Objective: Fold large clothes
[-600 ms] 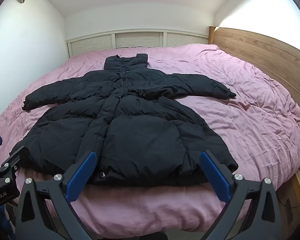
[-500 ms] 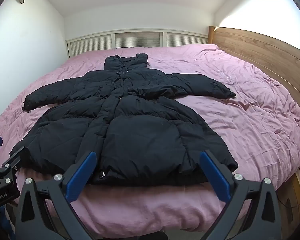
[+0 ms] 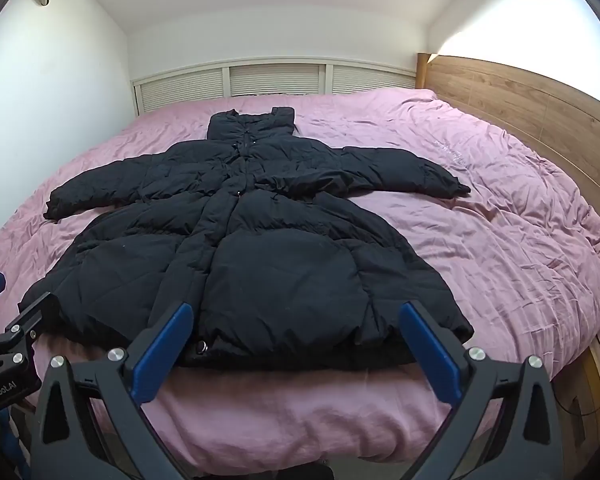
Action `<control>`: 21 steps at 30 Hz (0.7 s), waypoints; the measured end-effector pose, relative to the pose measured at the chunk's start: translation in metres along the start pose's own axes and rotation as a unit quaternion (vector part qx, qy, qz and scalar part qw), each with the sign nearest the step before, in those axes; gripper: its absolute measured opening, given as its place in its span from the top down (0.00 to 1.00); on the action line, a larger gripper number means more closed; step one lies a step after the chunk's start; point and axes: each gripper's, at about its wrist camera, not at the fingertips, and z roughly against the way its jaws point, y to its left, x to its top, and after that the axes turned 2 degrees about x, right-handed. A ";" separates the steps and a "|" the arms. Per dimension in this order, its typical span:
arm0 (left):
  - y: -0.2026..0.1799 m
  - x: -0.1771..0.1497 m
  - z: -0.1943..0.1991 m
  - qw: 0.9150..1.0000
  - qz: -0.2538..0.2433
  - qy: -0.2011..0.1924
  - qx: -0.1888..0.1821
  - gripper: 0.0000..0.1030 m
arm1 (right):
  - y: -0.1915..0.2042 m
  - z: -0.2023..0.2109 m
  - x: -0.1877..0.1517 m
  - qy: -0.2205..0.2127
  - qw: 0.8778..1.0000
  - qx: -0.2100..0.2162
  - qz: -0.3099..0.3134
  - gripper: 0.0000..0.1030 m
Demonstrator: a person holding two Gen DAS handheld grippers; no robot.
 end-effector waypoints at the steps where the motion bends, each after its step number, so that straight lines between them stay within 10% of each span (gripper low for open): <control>1: 0.000 0.000 0.000 1.000 0.000 0.000 0.000 0.01 | 0.000 0.000 0.000 0.000 1.000 0.000 0.000 0.00; 21: 0.003 -0.006 -0.011 1.000 0.007 0.010 0.001 0.01 | 0.001 -0.007 -0.006 0.008 1.000 -0.001 0.006 0.00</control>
